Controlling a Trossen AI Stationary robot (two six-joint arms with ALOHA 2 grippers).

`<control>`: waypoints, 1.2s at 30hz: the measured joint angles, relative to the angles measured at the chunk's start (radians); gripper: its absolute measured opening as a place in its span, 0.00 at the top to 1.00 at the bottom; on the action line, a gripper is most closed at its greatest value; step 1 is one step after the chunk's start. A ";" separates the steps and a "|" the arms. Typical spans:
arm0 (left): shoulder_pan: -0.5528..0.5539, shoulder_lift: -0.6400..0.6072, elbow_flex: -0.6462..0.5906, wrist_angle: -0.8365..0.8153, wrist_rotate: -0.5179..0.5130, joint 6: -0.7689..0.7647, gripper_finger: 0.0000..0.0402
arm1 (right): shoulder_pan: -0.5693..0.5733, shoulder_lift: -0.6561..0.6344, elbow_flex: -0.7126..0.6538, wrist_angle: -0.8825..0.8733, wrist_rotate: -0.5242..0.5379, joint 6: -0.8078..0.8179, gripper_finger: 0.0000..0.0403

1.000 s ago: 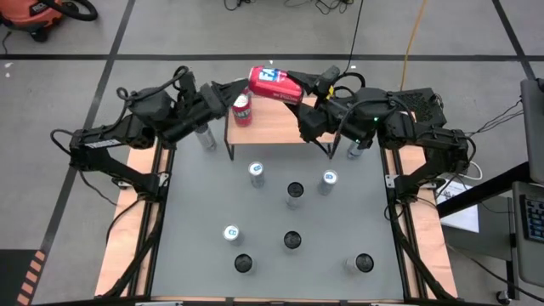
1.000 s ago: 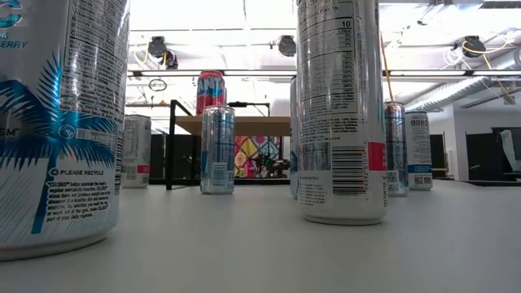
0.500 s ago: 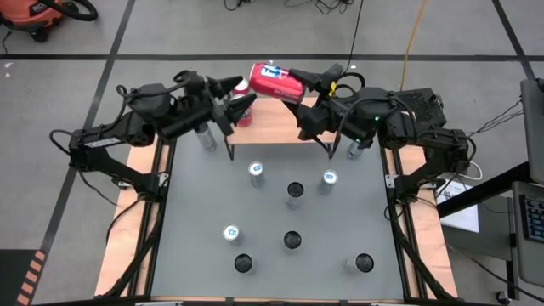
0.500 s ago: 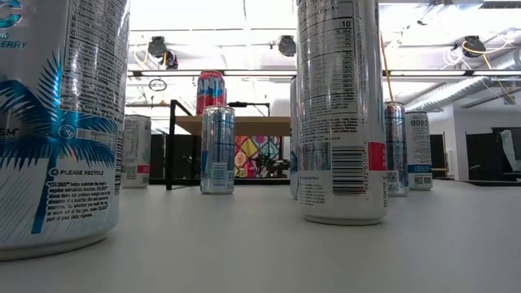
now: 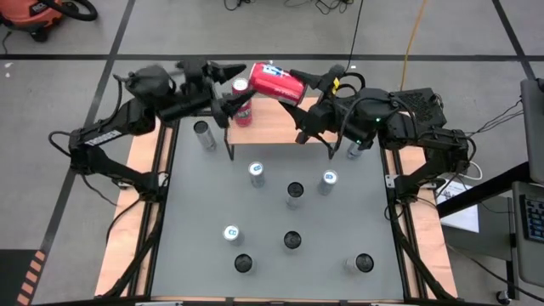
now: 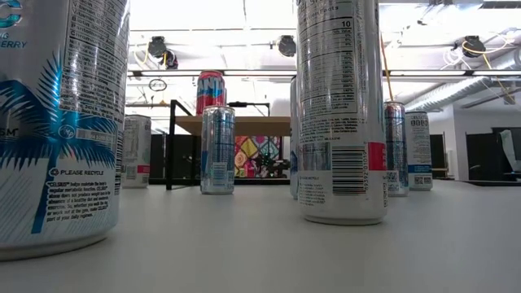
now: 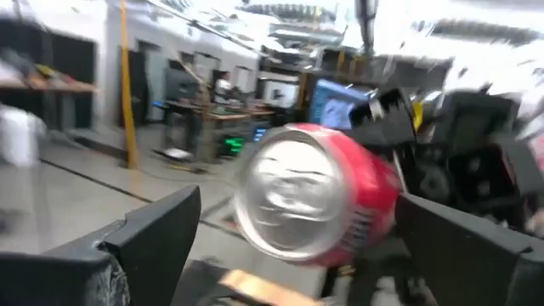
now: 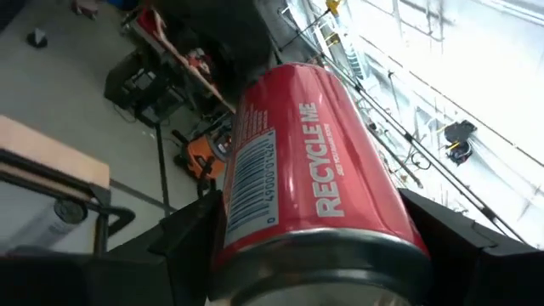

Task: Place canned beverage on shelf
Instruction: Put the red soda can on the shelf aligned with the other red soda cans

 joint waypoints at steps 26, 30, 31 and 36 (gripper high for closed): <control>0.091 0.031 0.001 0.097 0.496 -0.333 0.02 | 0.040 0.035 0.000 0.069 -0.129 -0.019 0.31; 0.089 0.037 0.001 0.096 0.491 -0.342 0.04 | 0.040 0.043 0.000 0.067 -0.129 -0.025 0.31; 0.090 0.038 0.001 0.093 0.490 -0.350 0.06 | 0.040 0.043 0.000 0.066 -0.129 -0.029 0.31; 0.090 0.037 0.001 0.082 0.490 -0.354 0.20 | 0.037 0.043 0.000 0.064 -0.107 -0.057 0.31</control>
